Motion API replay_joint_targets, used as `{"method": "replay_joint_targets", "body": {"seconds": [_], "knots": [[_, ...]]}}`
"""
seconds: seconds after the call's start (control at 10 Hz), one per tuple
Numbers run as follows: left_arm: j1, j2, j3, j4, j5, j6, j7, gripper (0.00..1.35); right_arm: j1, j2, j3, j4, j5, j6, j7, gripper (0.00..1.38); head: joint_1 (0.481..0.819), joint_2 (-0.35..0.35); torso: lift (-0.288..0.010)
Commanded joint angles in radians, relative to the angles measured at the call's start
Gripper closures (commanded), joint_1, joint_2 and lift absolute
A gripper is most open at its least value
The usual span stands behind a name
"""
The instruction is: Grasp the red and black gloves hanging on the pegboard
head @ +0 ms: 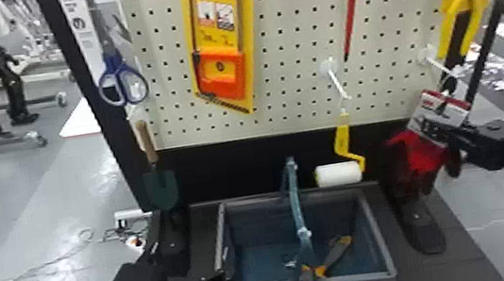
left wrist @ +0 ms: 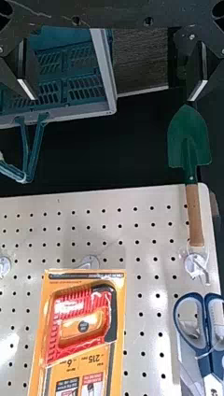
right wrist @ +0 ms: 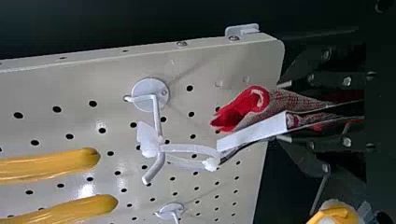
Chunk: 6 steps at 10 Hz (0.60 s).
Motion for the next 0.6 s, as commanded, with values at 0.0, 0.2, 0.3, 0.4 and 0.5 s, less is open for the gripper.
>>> {"method": "replay_joint_targets", "body": {"seconds": [0.0, 0.2, 0.3, 0.4, 0.5], "knots": [[-0.001, -0.001, 0.0, 0.003, 0.0, 0.0, 0.0, 0.12, 0.003, 0.0, 0.0, 0.0, 0.001, -0.004, 0.002, 1.28, 0.549, 0.0, -0.1], [-0.001, -0.001, -0.002, 0.006, 0.0, -0.003, 0.0, 0.12, 0.006, 0.0, 0.0, 0.0, -0.001, -0.005, 0.005, 1.28, 0.549, 0.0, -0.1], [-0.001, -0.001, -0.002, 0.006, 0.0, -0.003, 0.0, 0.12, 0.006, 0.002, 0.0, 0.001, -0.004, -0.005, 0.005, 1.28, 0.549, 0.0, -0.1], [-0.001, -0.001, -0.002, 0.006, 0.0, -0.003, 0.0, 0.12, 0.006, 0.002, 0.0, 0.001, -0.005, -0.005, 0.005, 1.28, 0.549, 0.0, -0.1], [-0.001, -0.001, -0.002, 0.006, 0.0, -0.005, 0.0, 0.12, 0.006, 0.002, 0.0, 0.001, -0.005, -0.005, 0.005, 1.28, 0.549, 0.0, -0.1]]}}
